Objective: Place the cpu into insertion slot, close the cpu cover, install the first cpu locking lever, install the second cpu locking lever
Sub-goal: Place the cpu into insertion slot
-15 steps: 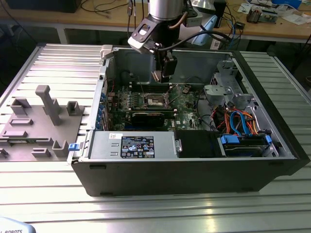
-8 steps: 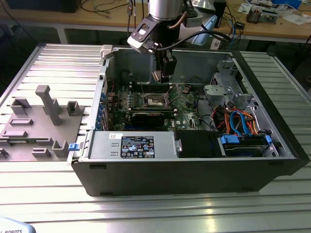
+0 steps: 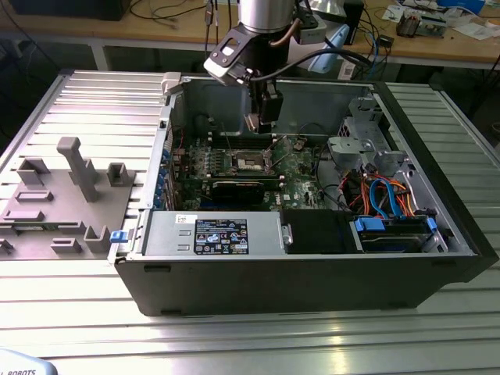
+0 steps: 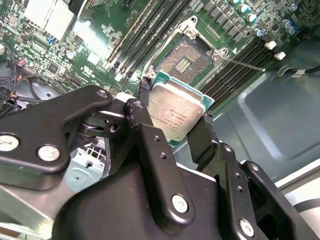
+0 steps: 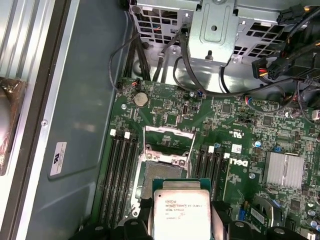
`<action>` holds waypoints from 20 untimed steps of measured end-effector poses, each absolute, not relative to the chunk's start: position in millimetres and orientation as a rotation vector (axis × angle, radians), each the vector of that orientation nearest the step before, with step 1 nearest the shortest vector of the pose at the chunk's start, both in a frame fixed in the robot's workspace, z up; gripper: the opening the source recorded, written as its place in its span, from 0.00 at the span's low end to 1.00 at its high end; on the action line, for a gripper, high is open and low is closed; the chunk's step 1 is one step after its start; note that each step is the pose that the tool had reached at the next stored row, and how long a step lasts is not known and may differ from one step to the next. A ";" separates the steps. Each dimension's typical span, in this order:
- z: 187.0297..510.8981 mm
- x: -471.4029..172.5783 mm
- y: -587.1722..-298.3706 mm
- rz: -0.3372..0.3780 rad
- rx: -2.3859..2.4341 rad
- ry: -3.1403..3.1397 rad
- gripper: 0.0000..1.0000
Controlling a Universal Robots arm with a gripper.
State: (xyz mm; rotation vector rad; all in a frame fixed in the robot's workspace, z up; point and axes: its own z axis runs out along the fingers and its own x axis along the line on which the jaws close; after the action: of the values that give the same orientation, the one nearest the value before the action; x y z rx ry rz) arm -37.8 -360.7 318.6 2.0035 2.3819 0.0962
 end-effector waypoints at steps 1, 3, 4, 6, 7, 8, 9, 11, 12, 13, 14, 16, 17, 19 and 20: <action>318.7 -37.8 -360.7 0.096 2.008 2.378 0.55; 318.6 -37.8 -360.7 0.096 2.016 2.371 0.55; 318.6 -37.8 -360.7 0.096 2.021 2.367 0.55; 318.7 -37.8 -360.7 0.096 2.029 2.360 0.55; 318.6 -37.8 -360.7 0.096 2.032 2.357 0.55; 318.6 -37.8 -360.7 0.096 2.036 2.353 0.55; 318.6 -37.8 -360.7 0.096 2.039 2.351 0.55; 318.6 -37.8 -360.7 0.095 2.051 2.340 0.55; 318.6 -37.8 -360.7 0.095 2.059 2.332 0.55; 318.6 -37.8 -360.7 0.095 2.066 2.326 0.55; 318.6 -37.8 -360.7 0.095 2.069 2.323 0.55; 318.6 -37.8 -360.7 0.095 2.077 2.316 0.55; 318.6 -37.8 -360.7 0.095 2.079 2.314 0.55; 318.6 -37.8 -360.7 0.094 2.090 2.303 0.55; 318.6 -37.8 -360.7 0.094 2.093 2.300 0.55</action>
State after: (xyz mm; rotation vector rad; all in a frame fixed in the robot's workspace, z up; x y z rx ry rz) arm -37.8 -360.7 318.6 2.0931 2.3004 0.0944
